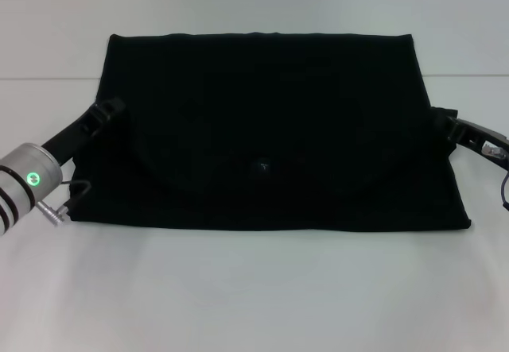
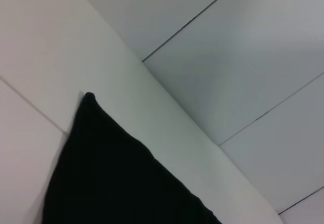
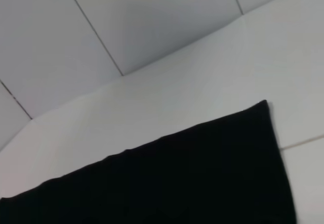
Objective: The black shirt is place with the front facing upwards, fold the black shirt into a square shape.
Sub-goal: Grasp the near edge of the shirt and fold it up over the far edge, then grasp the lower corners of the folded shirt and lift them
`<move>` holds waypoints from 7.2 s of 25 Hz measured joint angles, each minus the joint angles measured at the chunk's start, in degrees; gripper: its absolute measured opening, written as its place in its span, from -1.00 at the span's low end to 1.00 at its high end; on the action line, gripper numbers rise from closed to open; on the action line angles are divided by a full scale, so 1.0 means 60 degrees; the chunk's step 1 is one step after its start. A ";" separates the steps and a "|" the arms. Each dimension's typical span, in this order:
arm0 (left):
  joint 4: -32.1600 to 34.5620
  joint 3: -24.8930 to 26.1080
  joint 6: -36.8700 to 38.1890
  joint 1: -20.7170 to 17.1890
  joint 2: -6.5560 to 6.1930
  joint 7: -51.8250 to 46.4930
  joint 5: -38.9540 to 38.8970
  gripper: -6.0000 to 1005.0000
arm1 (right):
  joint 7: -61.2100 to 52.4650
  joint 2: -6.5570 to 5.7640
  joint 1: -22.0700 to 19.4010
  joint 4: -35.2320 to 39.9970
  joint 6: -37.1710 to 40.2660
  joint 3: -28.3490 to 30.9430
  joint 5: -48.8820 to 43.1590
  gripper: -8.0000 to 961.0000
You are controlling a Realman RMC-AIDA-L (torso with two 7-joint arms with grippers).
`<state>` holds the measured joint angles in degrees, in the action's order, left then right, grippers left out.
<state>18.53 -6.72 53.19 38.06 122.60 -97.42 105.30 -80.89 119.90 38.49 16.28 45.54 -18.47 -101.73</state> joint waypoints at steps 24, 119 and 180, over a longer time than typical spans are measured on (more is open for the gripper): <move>-0.0145 -0.0075 -0.0241 -0.0814 0.0123 0.0307 -0.0836 -0.14 | 0.0238 -0.0153 -0.0950 -0.0037 0.1802 0.0002 0.0293 0.26; 0.3562 -0.2338 0.3247 -0.0866 -0.0875 -0.3221 0.5821 -0.91 | -1.0730 -0.1341 0.0713 0.5029 0.6037 -0.3090 -0.8436 0.52; 0.4490 -0.1077 0.8777 -0.1612 -0.1170 -0.3817 0.6988 -0.91 | -0.9366 -0.1481 -0.0378 0.4854 0.8919 -0.4016 -0.8493 -0.87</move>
<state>45.47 -13.18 105.85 28.39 115.58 -120.32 147.23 -137.09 111.02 36.22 45.41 99.06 -42.56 -152.68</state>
